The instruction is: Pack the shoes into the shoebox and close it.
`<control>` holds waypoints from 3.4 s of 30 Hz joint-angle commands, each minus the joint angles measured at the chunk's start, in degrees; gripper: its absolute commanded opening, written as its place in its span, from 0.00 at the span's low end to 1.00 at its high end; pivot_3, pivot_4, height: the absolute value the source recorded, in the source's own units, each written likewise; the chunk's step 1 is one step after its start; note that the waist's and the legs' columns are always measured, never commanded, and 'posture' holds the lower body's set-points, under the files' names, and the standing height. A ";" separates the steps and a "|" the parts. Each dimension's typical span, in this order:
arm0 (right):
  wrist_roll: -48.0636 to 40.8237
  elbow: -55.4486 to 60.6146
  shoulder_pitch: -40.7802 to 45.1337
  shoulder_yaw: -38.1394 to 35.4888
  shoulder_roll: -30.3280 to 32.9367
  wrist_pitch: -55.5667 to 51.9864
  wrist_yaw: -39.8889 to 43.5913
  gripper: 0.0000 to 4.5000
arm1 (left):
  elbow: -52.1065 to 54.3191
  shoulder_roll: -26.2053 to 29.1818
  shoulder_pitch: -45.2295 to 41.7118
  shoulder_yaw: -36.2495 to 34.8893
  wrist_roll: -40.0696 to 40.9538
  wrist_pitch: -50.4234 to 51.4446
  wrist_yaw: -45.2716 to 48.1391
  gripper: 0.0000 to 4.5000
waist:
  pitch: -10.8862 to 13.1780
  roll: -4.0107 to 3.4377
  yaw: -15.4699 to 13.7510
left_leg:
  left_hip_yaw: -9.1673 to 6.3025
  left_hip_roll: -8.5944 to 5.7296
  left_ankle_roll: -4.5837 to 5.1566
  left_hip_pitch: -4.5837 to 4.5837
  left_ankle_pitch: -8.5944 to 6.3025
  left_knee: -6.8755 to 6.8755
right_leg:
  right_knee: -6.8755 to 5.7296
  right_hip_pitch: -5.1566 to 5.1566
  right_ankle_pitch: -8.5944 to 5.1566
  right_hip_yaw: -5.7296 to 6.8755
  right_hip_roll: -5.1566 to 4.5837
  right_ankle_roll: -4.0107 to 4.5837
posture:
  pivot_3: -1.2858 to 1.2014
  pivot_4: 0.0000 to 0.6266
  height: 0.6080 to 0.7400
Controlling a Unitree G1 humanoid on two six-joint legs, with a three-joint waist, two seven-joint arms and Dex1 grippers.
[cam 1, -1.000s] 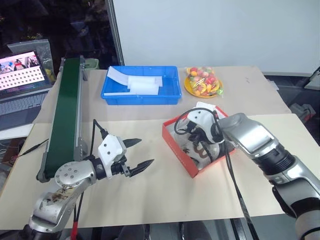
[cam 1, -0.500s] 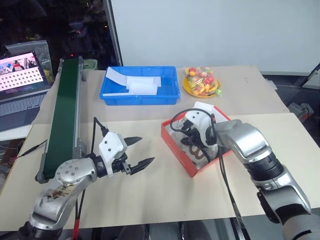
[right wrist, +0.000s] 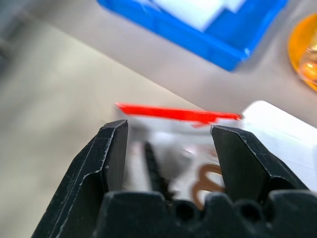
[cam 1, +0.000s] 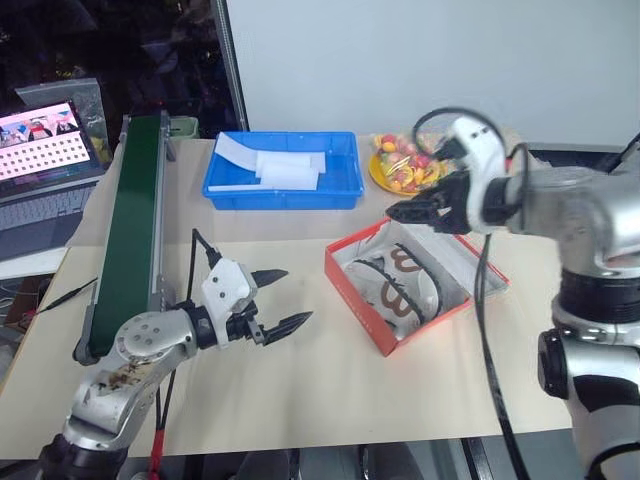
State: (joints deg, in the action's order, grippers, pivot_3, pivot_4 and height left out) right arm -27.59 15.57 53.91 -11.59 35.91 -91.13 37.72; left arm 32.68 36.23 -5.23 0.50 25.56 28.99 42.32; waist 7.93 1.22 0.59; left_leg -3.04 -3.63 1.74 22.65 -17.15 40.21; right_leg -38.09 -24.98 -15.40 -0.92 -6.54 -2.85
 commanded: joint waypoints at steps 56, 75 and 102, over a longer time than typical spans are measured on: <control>-5.83 -77.95 -5.65 -47.53 -8.82 46.67 -30.38 0.01 | -6.13 -5.51 -12.73 3.89 -2.15 -2.69 0.49 0.93 | -0.07 -0.03 1.91 | 0.28 0.23 0.34 -1.15 -0.09 -0.22 | 0.58 1.52 0.27 -0.12 0.20 -0.08 | 0.52 0.24 0.88; -10.02 -45.78 -11.59 -15.94 -11.36 43.11 12.72 0.01 | -5.13 -5.07 -11.69 4.09 -2.10 -2.41 0.57 0.93 | -0.01 -0.18 1.83 | 0.24 0.16 0.35 -0.34 -0.13 -0.30 | 0.90 0.63 0.42 -0.11 0.12 -0.34 | 0.52 0.24 0.88; 3.72 -2.98 -16.45 20.66 -11.58 32.76 -1.77 0.01 | -2.16 -5.21 -9.72 3.08 -1.82 -0.11 -1.53 0.93 | 0.01 -0.21 -0.10 | 0.07 0.03 0.21 -0.42 -0.04 -0.17 | 0.89 0.60 0.46 -0.03 0.04 -0.32 | 0.52 0.24 0.88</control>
State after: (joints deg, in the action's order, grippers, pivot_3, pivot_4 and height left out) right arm -25.03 12.58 37.31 8.63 23.97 -58.11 36.93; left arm 28.46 31.21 -14.81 4.45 22.89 28.88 41.25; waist 7.94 1.01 0.49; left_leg -3.02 -3.67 1.95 22.27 -17.19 40.05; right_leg -37.22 -24.39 -14.94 -0.91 -6.52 -3.18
